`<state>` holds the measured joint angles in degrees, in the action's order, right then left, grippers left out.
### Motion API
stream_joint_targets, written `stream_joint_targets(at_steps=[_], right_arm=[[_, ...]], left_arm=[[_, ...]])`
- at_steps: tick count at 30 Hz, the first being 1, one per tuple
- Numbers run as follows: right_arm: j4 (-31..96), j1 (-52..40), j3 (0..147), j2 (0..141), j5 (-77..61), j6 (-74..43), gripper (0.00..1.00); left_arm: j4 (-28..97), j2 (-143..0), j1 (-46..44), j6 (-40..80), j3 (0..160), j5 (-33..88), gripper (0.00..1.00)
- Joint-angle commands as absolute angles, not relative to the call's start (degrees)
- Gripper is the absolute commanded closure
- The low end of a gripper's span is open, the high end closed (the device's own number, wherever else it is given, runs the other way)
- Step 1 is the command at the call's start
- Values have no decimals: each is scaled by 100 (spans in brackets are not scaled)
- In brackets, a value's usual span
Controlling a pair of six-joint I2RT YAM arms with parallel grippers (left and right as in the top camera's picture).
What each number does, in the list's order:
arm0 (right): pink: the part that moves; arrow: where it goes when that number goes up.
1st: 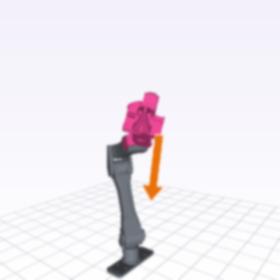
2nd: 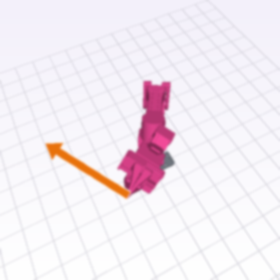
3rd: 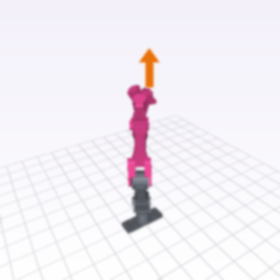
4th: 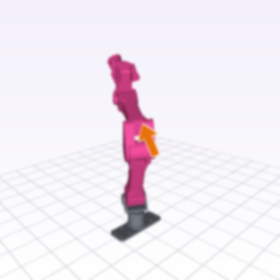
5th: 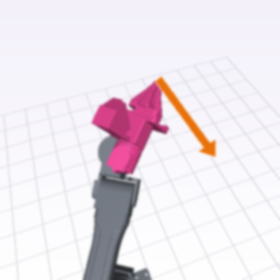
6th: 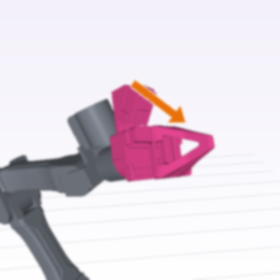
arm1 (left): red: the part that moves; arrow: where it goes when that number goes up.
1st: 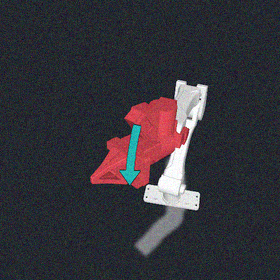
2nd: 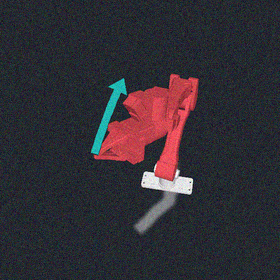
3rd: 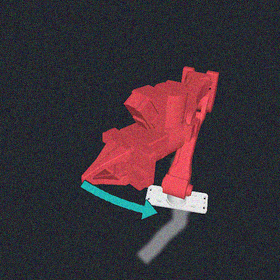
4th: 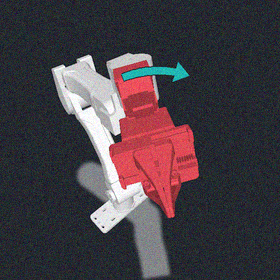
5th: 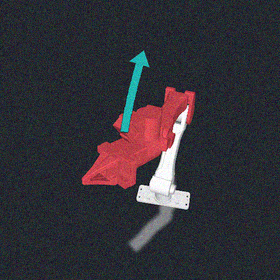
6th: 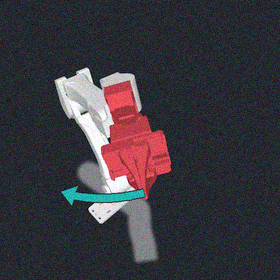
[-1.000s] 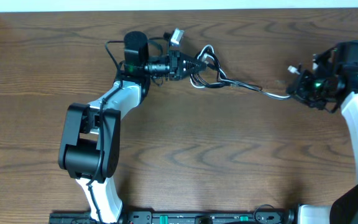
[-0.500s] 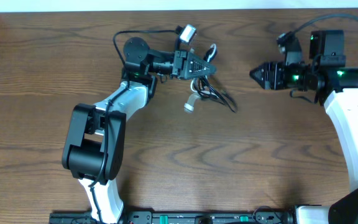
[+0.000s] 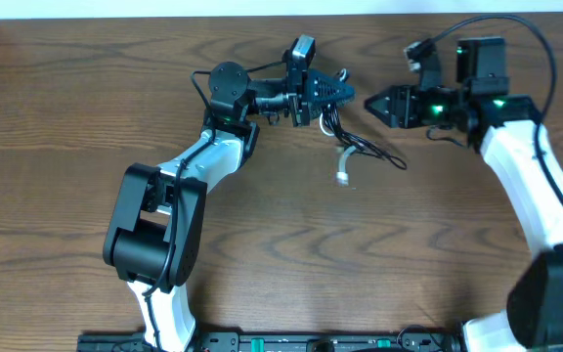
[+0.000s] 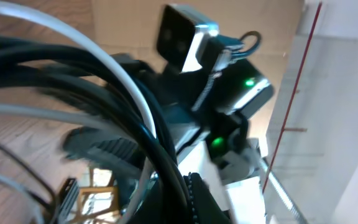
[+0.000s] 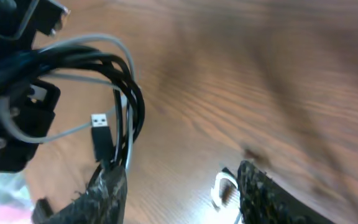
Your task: Untangle cables
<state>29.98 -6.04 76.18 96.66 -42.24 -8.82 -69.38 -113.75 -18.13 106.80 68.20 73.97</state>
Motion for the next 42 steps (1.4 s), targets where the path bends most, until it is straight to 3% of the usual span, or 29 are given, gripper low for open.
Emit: stream_joint_targets(at_steps=[1, 7, 14, 19, 25, 28, 32, 41, 42], right_arm=[[2650, -845, 7682, 10018, -4947, -1022, 45], [1874, -958, 7682, 10436, -6213, -1017, 40], [1855, -919, 7682, 10558, -6346, -1020, 40], [1815, -1092, 7682, 10558, -6351, -982, 46], [1817, -1448, 7682, 10558, -5736, -978, 47], [1817, -1540, 7682, 10558, -5406, -974, 56], [1820, -1702, 7682, 10558, -4591, -978, 60], [2377, -1918, 7682, 10558, -2615, -1868, 99], [2530, -1905, 7682, 10558, -2263, -2121, 99]], left_arm=[[-6995, -11279, -1809, 11013, 6967, 7083, 92], [-6995, -11279, -1802, 11028, 6967, 6969, 93], [-6993, -11281, -1804, 11017, 6967, 6761, 92], [-6991, -11281, -1831, 10704, 6965, 6724, 92], [-6899, -11281, -1962, 10455, 6965, 6740, 93], [-6906, -11284, -1970, 10350, 6965, 6759, 92], [-6906, -11284, -1970, 10350, 6960, 6796, 93], [-6906, -11284, -1951, 10156, 6960, 6873, 92], [-6904, -11284, -1927, 10018, 6960, 6956, 93]])
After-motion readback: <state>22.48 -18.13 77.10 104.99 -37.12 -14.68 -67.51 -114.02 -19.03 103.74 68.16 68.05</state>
